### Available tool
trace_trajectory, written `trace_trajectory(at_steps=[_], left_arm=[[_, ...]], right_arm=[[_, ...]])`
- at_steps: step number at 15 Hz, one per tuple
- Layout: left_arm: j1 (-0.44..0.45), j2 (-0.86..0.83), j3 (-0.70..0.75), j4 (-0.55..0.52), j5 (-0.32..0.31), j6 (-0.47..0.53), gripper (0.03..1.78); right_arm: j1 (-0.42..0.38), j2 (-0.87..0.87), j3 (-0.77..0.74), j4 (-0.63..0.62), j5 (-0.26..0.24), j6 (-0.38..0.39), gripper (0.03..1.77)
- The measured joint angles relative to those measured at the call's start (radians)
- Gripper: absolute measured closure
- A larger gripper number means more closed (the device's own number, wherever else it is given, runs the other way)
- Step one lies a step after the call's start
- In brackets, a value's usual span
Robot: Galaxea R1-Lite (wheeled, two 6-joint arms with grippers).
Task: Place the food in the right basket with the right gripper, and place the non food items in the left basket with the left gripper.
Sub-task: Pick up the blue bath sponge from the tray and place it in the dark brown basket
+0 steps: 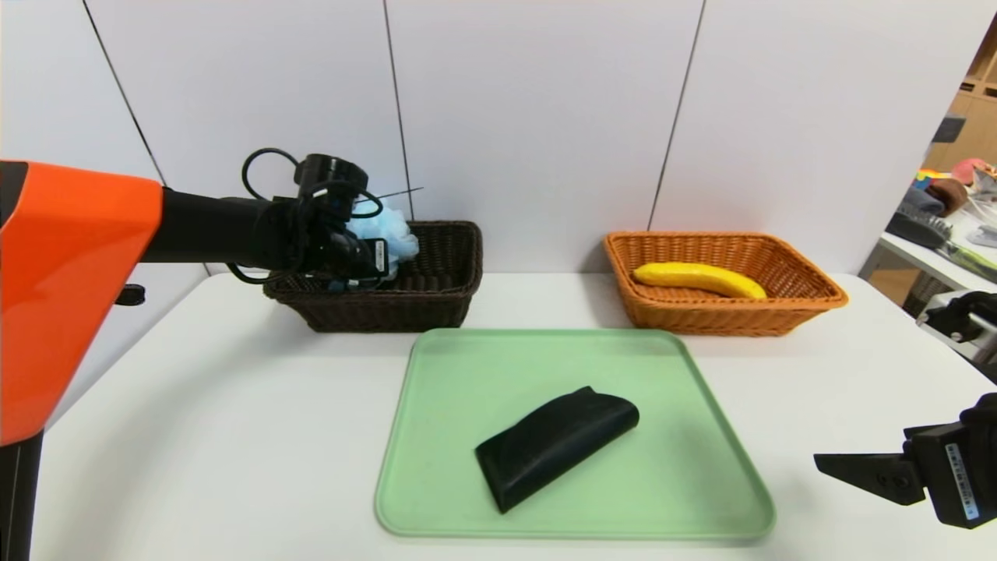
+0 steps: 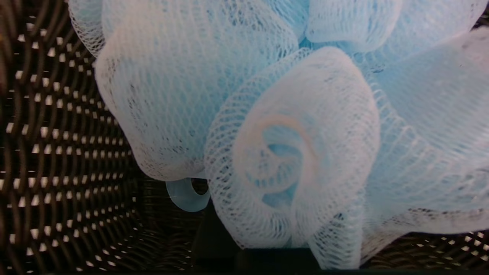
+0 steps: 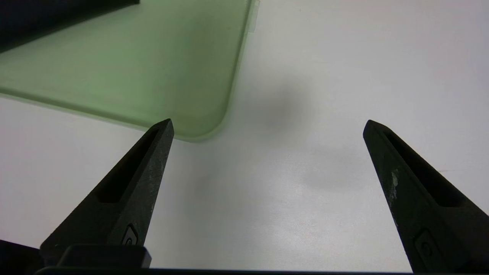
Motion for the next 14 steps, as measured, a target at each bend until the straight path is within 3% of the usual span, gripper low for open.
trace_trajectory(at_steps=[11,14], left_arm=[[0.013,0.003,0.006,0.005,-0.004,0.0,1.52],[0.013,-0.002,0.012,0.005,-0.003,0.0,1.06]], right_arm=[[-0.002,0.0,-0.001,-0.001,0.0,0.0,0.09],[-0.001,-0.001,-0.001,0.0,0.0,0.0,0.09]])
